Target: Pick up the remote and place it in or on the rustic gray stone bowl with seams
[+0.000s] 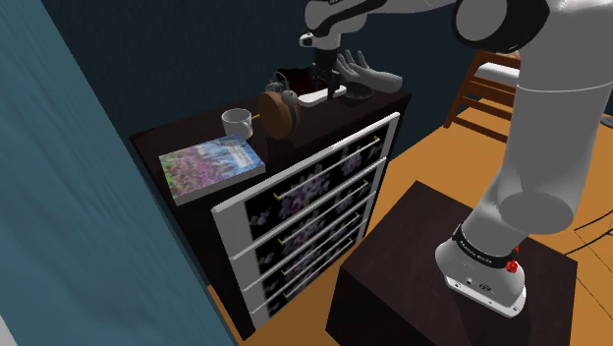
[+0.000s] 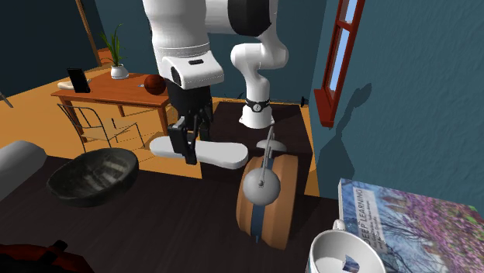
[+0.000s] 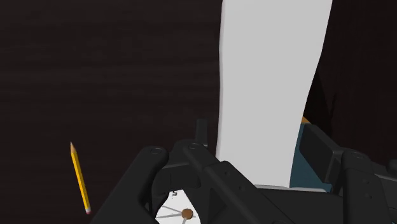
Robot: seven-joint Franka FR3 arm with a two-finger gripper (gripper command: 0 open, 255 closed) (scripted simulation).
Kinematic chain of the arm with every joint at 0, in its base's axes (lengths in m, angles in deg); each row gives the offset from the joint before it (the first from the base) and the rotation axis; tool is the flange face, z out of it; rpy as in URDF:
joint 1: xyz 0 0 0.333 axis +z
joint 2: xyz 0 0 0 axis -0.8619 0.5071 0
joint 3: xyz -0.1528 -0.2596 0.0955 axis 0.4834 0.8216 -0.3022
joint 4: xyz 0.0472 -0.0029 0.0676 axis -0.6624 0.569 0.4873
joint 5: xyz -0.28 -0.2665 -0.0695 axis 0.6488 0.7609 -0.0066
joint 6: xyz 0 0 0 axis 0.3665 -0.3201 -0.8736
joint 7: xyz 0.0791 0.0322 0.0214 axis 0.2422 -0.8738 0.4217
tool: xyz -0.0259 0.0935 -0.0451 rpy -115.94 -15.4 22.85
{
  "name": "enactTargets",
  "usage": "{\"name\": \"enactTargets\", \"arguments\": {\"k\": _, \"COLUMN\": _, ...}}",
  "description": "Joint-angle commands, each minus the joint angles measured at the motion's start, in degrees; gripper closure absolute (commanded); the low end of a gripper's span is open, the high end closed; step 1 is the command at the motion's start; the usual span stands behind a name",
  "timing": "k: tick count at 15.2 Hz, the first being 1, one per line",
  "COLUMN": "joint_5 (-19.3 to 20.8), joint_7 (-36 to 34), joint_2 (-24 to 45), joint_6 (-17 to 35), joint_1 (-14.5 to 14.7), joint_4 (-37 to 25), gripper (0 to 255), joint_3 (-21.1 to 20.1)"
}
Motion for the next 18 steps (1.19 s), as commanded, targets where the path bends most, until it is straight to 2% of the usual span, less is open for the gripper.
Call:
{"name": "enactTargets", "arguments": {"k": 1, "joint_5": 0.1, "joint_7": -0.1, "joint_2": -0.3, "joint_6": -1.5, "joint_1": 0.0, "joint_4": -1.1, "gripper": 255, "joint_3": 0.1}}
{"name": "enactTargets", "arguments": {"k": 5, "joint_5": 0.4, "joint_7": -0.3, "joint_2": -0.8, "joint_6": -4.0, "joint_1": 0.0, "joint_4": -3.3, "gripper": 255, "joint_3": 0.2}}
{"name": "enactTargets", "arguments": {"k": 12, "joint_5": -2.1, "joint_7": 8.3, "joint_2": 5.5, "joint_6": -7.5, "joint_1": -7.2, "joint_4": -12.4, "gripper": 255, "joint_3": 2.2}}
{"name": "enactTargets", "arguments": {"k": 18, "joint_5": -4.7, "joint_7": 14.8, "joint_2": 13.8, "joint_6": -12.5, "joint_1": -14.7, "joint_4": -25.2, "gripper": 255, "joint_3": 3.0}}
